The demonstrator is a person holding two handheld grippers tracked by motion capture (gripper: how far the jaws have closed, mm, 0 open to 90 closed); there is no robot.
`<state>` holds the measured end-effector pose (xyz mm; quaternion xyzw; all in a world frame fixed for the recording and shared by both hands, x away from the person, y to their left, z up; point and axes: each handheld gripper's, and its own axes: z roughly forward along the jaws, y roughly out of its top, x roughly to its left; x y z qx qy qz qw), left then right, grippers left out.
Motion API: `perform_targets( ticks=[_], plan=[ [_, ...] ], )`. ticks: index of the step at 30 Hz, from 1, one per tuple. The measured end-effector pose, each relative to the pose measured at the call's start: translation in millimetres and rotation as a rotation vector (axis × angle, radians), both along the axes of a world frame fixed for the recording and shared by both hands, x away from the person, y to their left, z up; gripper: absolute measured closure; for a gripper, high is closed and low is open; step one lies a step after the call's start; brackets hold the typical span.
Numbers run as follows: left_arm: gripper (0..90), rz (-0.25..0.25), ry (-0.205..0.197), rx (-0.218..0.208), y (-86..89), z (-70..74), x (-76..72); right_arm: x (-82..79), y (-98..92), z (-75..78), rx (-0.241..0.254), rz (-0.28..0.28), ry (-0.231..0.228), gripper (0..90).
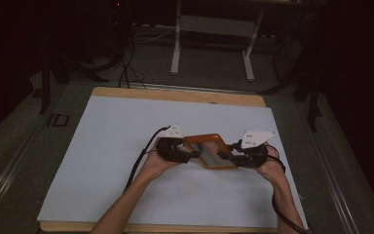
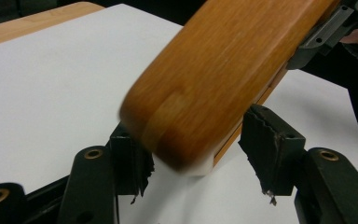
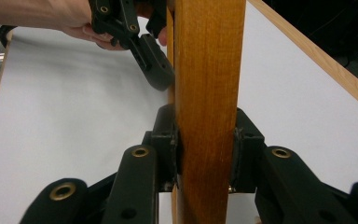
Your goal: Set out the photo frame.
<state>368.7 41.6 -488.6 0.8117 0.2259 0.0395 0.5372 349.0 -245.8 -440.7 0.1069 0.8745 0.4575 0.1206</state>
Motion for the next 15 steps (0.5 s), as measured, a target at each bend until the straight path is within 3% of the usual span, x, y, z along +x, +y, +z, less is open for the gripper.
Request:
perform_targets(
  ticks=[6, 15],
  plan=[
    [44.7, -0.011, 0.004, -0.021, -5.3, -1.9, 0.8, 0.3, -0.4, 0.3, -0.005, -0.002, 0.001, 68.4],
    [48.4, -0.017, -0.009, -0.011, -6.6, -0.9, -0.3, 1.0, -2.8, 0.4, -0.024, -0.025, -0.011, 68.1]
  ],
)
